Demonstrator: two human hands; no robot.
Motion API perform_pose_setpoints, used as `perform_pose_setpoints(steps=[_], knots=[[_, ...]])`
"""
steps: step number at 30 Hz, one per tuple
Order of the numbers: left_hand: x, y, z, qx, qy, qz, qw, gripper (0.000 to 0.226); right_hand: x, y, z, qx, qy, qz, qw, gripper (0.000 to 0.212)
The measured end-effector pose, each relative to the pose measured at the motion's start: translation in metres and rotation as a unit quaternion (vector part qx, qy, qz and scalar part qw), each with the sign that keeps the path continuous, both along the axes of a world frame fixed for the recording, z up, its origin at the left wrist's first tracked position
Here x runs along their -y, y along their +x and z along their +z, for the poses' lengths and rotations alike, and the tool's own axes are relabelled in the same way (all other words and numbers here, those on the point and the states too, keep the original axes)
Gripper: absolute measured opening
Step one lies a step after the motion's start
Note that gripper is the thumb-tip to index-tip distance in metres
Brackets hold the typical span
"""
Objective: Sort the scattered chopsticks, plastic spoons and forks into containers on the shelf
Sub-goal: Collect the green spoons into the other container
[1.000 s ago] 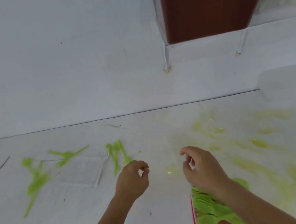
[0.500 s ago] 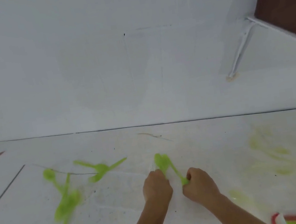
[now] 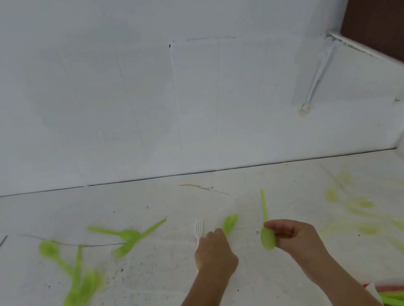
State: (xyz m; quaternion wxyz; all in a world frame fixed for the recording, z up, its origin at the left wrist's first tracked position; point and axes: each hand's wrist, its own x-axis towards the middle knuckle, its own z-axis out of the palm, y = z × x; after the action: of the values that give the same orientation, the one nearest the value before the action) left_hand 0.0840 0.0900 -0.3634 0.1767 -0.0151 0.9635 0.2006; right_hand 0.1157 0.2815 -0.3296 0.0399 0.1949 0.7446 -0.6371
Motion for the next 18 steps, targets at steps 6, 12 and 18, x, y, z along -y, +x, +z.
perform_pose_setpoints(steps=[6, 12, 18], knots=[[0.018, 0.027, 0.011, -0.012, 0.184, 0.058, 0.981, 0.008, 0.01, -0.023, 0.012, -0.129, 0.178, -0.011, 0.975, 0.025], [0.046, 0.064, 0.052, 0.015, 0.427, 0.193, 0.883, 0.02, 0.072, -0.025, 0.024, -0.004, -0.065, 0.022, 0.998, 0.03], [0.083, 0.095, 0.06, -0.01, 0.419, 0.184, 0.889, 0.026, 0.156, -0.014, 0.017, 0.066, -0.189, 0.002, 0.98, 0.022]])
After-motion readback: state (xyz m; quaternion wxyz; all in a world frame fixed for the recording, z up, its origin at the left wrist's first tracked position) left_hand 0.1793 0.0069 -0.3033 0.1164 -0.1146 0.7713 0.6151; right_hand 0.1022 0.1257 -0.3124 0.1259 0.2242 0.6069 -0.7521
